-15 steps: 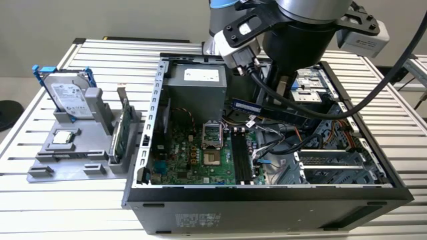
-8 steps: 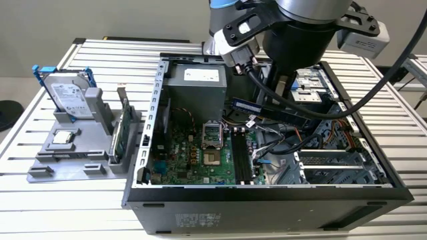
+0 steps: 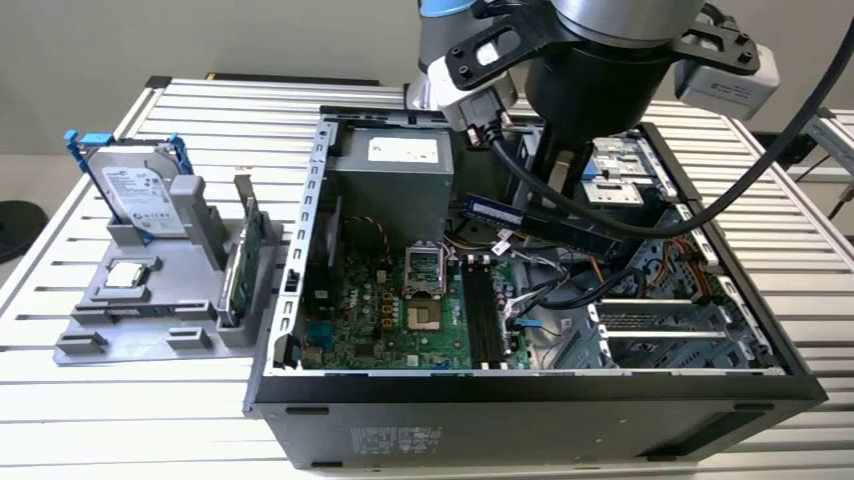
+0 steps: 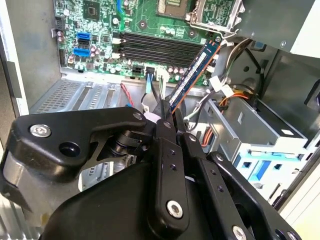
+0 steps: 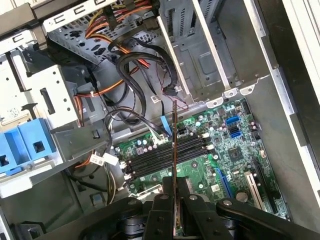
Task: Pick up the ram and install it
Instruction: 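Insert the ram into the slot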
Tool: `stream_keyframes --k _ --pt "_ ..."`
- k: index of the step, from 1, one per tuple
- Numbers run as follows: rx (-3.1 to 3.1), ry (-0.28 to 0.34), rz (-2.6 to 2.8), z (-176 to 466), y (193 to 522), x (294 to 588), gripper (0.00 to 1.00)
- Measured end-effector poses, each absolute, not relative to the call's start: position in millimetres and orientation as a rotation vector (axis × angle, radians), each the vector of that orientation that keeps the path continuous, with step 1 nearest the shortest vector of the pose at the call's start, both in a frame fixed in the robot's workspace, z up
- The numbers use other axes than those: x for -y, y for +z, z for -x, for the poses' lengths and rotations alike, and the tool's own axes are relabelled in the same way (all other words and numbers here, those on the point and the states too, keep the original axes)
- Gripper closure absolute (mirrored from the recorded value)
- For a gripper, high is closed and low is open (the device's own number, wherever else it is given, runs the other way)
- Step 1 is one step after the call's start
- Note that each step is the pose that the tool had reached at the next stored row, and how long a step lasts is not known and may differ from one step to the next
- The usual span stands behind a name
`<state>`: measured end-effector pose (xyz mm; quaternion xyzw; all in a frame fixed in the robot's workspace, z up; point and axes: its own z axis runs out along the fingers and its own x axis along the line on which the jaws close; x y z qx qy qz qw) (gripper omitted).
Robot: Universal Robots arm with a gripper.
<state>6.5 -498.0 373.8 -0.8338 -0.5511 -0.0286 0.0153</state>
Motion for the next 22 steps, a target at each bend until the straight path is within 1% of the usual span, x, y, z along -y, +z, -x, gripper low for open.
stream_keyframes --k 22 --pt "1.559 -0.092 2.695 -6.4 373.7 498.0 1.0"
